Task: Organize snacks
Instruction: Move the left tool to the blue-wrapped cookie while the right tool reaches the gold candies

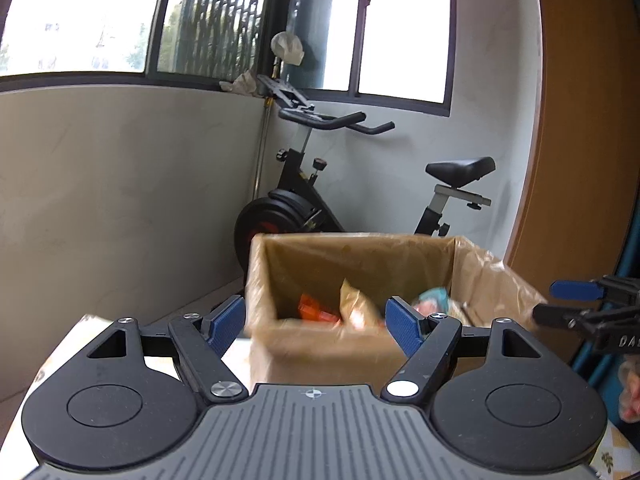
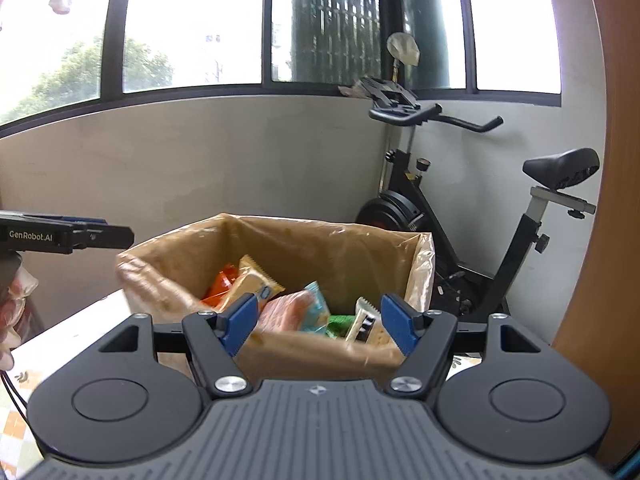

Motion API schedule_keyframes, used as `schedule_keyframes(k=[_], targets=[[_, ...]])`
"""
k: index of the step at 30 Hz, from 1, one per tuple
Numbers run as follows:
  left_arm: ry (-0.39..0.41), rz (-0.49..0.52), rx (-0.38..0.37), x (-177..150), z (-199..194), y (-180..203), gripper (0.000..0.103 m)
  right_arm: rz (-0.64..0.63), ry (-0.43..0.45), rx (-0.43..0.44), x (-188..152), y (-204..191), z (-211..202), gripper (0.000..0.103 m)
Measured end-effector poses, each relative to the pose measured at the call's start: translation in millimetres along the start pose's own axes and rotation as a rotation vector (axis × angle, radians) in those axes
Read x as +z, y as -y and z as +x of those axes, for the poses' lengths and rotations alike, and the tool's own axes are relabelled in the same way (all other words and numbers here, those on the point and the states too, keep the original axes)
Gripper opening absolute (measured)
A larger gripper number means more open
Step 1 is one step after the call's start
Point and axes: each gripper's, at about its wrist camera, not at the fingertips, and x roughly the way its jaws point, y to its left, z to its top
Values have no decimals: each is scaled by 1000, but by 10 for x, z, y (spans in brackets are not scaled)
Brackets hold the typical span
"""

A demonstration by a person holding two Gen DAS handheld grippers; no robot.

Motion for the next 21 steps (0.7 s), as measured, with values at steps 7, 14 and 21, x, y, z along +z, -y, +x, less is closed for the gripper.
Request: schedule_keyframes(k=[7, 14, 21], targets=[[-59, -77, 35, -397, -191, -166, 79, 22, 12, 51, -232, -26, -203, 71], [-134, -149, 71, -760, -212, -260, 78, -2, -55, 60, -606, -78, -209, 71], [-179, -165, 94, -1076, -246, -262, 78, -44, -160, 83, -1097, -141, -175, 71]])
